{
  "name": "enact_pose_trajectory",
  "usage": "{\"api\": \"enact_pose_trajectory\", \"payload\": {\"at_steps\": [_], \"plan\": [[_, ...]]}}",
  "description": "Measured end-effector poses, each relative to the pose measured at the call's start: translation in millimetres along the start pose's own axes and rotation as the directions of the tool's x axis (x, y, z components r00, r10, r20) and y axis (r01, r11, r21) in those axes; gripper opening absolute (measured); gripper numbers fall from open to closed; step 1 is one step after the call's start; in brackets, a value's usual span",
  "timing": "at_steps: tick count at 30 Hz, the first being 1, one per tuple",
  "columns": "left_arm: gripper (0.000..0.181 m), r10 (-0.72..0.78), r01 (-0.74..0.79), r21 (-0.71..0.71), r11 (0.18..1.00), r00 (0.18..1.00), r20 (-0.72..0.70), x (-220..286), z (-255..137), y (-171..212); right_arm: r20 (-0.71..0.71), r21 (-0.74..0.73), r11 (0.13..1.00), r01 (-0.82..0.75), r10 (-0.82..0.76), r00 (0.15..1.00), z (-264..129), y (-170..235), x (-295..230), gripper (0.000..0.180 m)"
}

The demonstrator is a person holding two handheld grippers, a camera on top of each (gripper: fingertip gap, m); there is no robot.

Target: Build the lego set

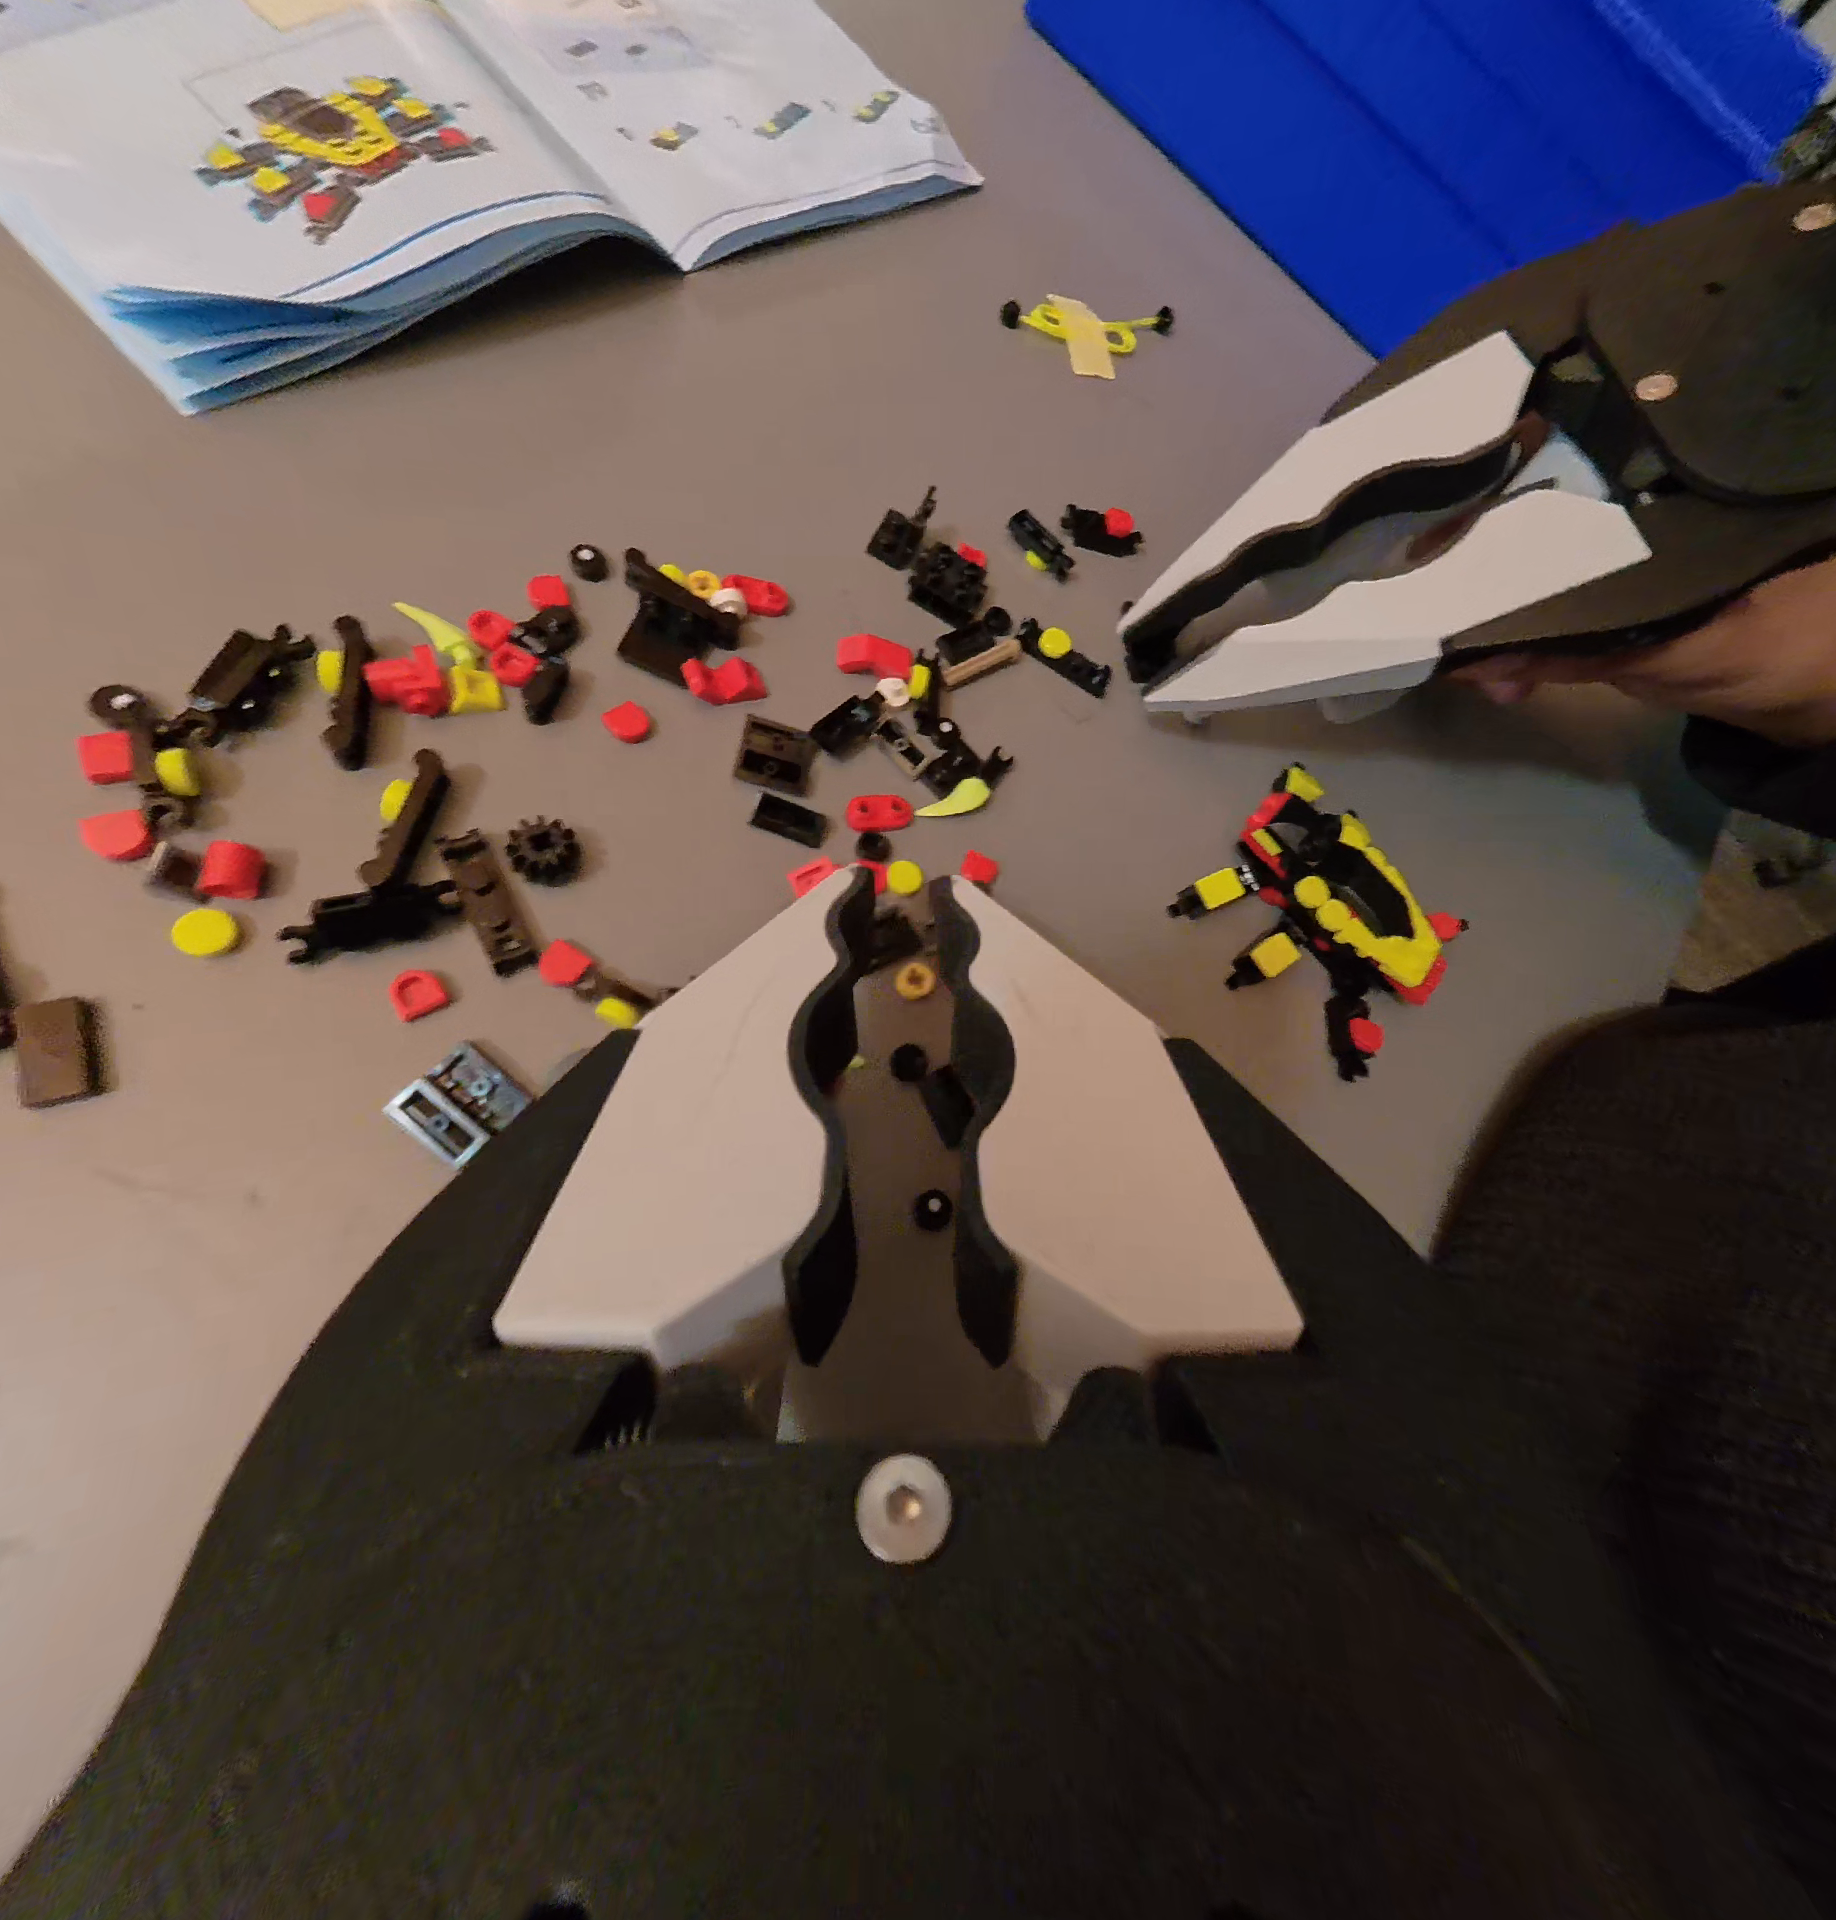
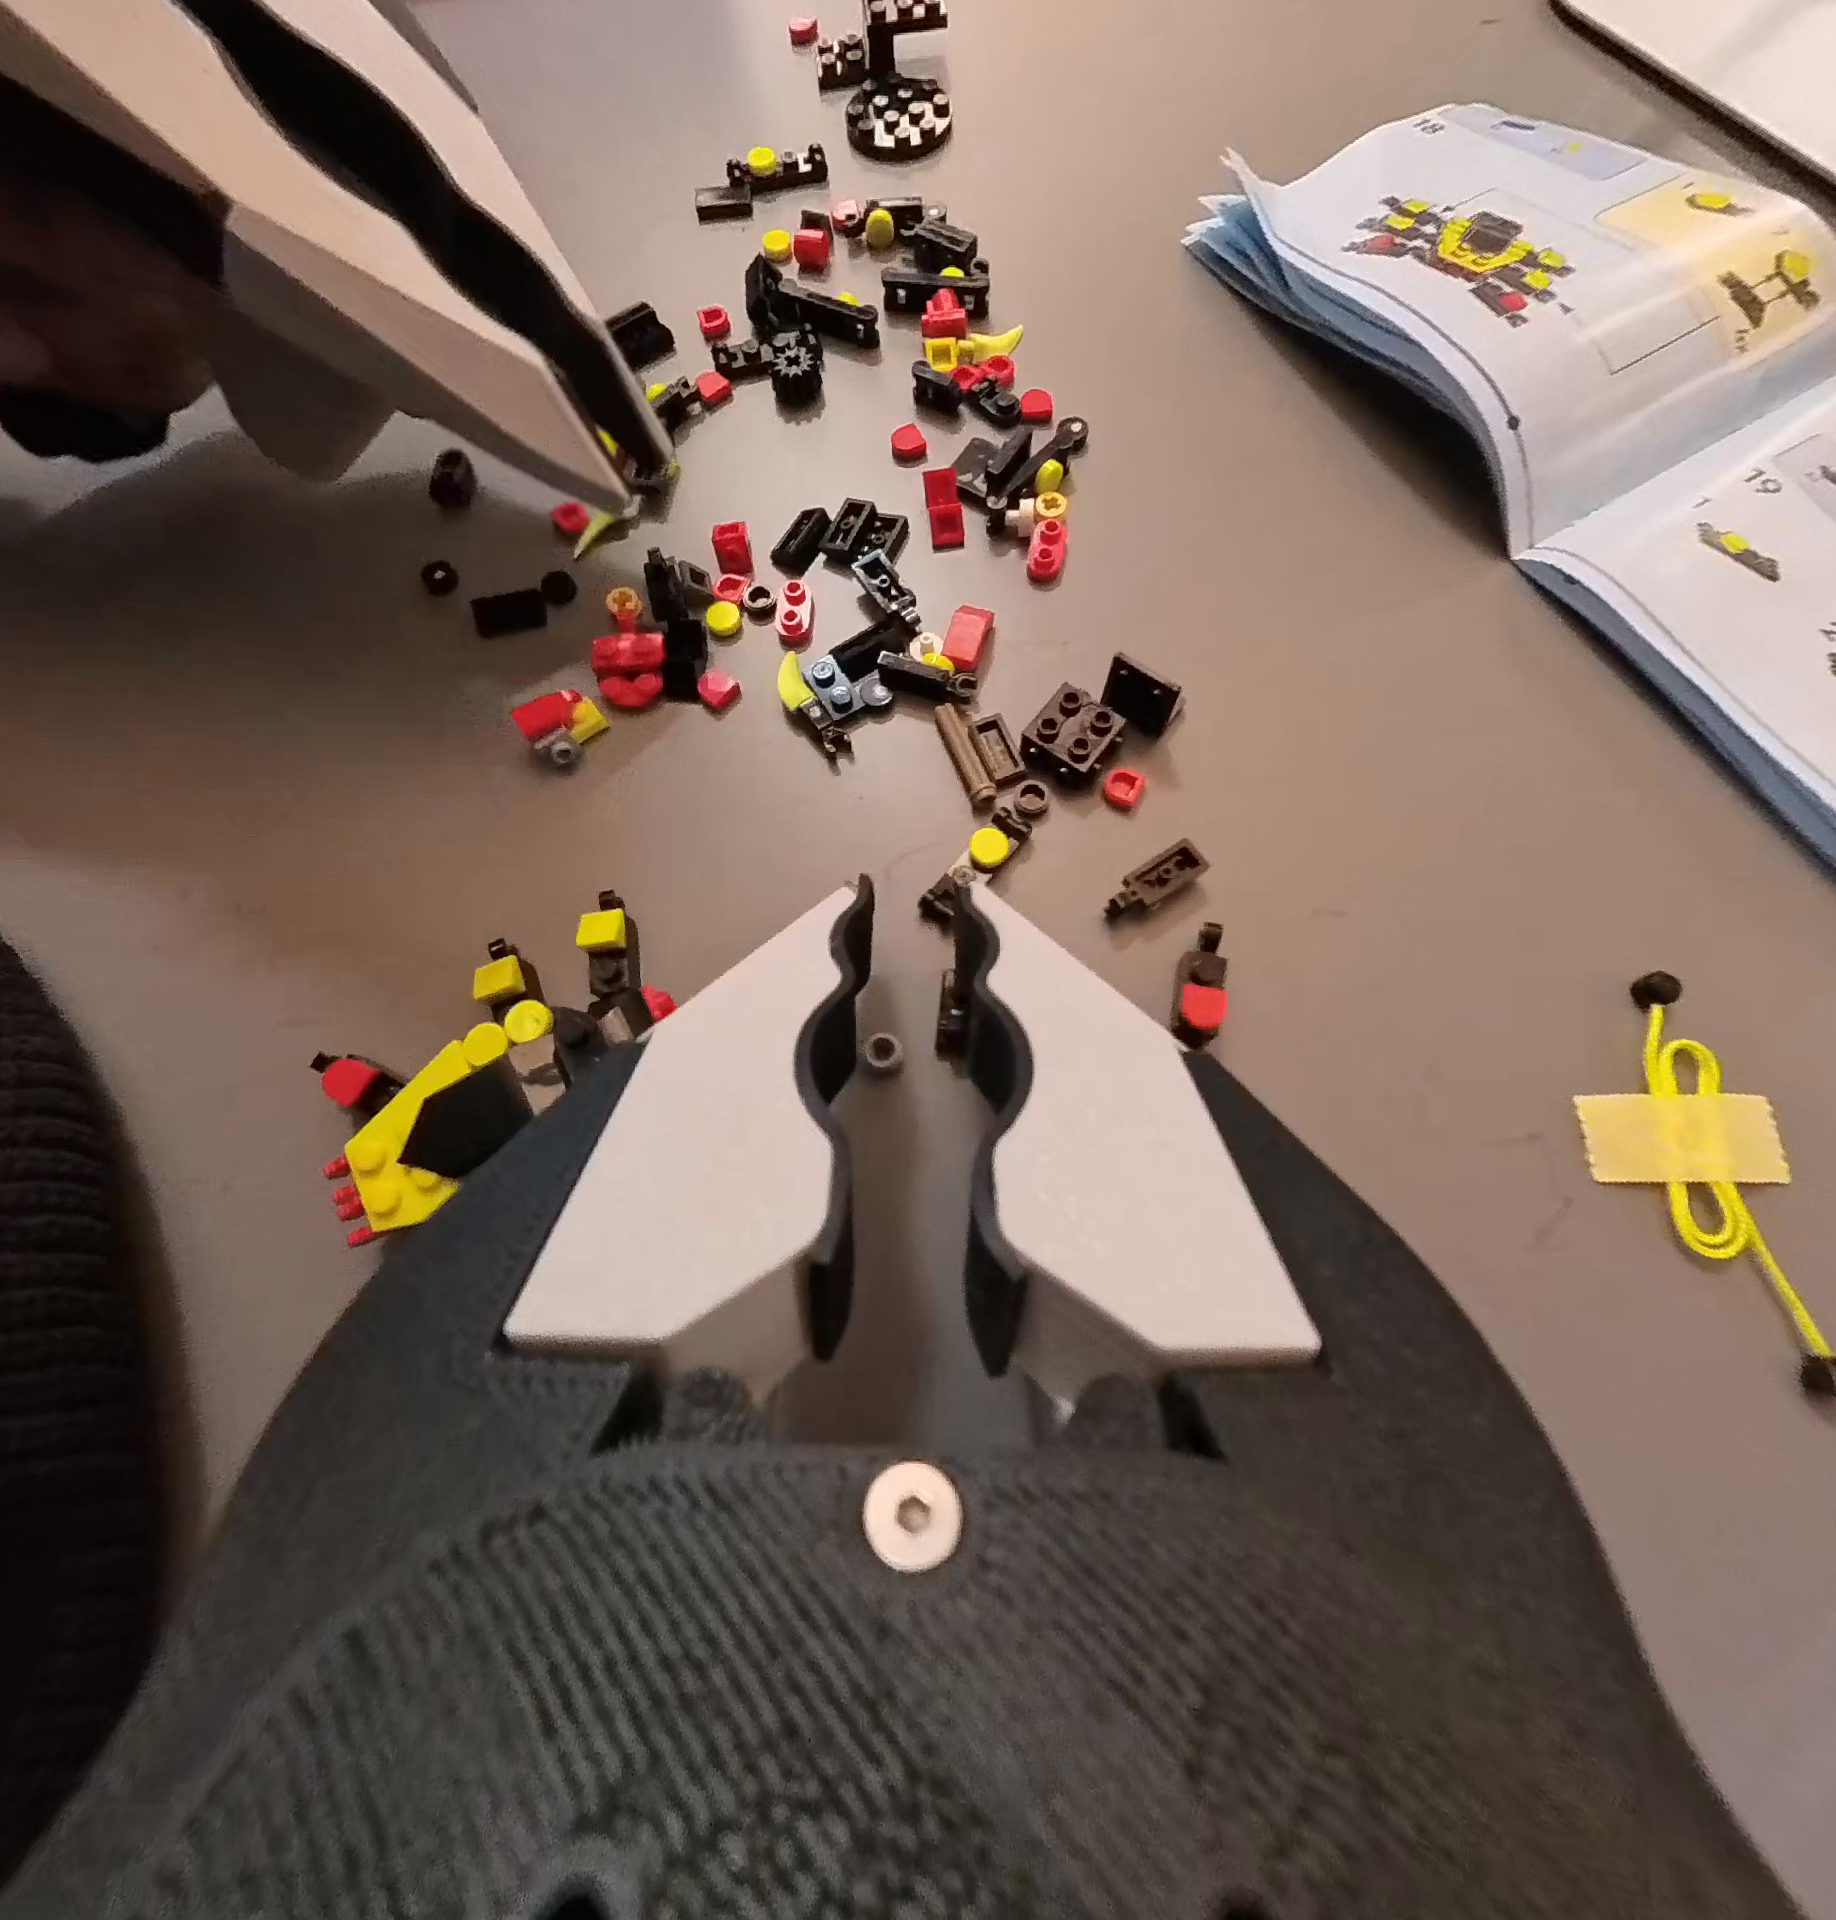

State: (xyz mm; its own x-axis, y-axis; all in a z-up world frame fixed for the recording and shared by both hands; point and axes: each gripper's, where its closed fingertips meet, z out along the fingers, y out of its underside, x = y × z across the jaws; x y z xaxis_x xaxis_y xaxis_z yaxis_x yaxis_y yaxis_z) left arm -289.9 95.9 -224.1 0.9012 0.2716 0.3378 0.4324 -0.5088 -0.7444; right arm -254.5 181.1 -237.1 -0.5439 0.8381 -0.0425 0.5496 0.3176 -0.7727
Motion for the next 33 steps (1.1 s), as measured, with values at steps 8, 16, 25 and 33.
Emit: {"api": "enact_pose_trajectory", "payload": {"at_steps": [8,16,25,33], "plan": [[0.006,0.042,-0.043,0.001,0.999,0.970,0.239,-53.8,-25.2,-1.5,0.013,0.015,1.000,-0.005,0.004,1.000,-0.8,-3.6,-1.0,0.014],[0.005,0.145,-0.149,-0.016,0.989,0.921,0.362,-81.2,-55.0,0.7,0.047,0.051,0.999,-0.005,0.002,0.999,-3.3,-14.0,-2.5,0.014],[0.012,0.249,-0.232,-0.107,0.967,0.951,0.181,-58.0,-54.9,29.4,0.093,0.079,0.997,-0.028,0.020,0.995,-3.4,-22.3,-5.6,0.015],[0.021,0.157,-0.127,-0.151,0.980,0.966,0.203,-71.4,-53.5,39.7,0.095,0.067,0.997,-0.045,0.038,0.995,-0.3,-19.6,-3.0,0.015]]}}
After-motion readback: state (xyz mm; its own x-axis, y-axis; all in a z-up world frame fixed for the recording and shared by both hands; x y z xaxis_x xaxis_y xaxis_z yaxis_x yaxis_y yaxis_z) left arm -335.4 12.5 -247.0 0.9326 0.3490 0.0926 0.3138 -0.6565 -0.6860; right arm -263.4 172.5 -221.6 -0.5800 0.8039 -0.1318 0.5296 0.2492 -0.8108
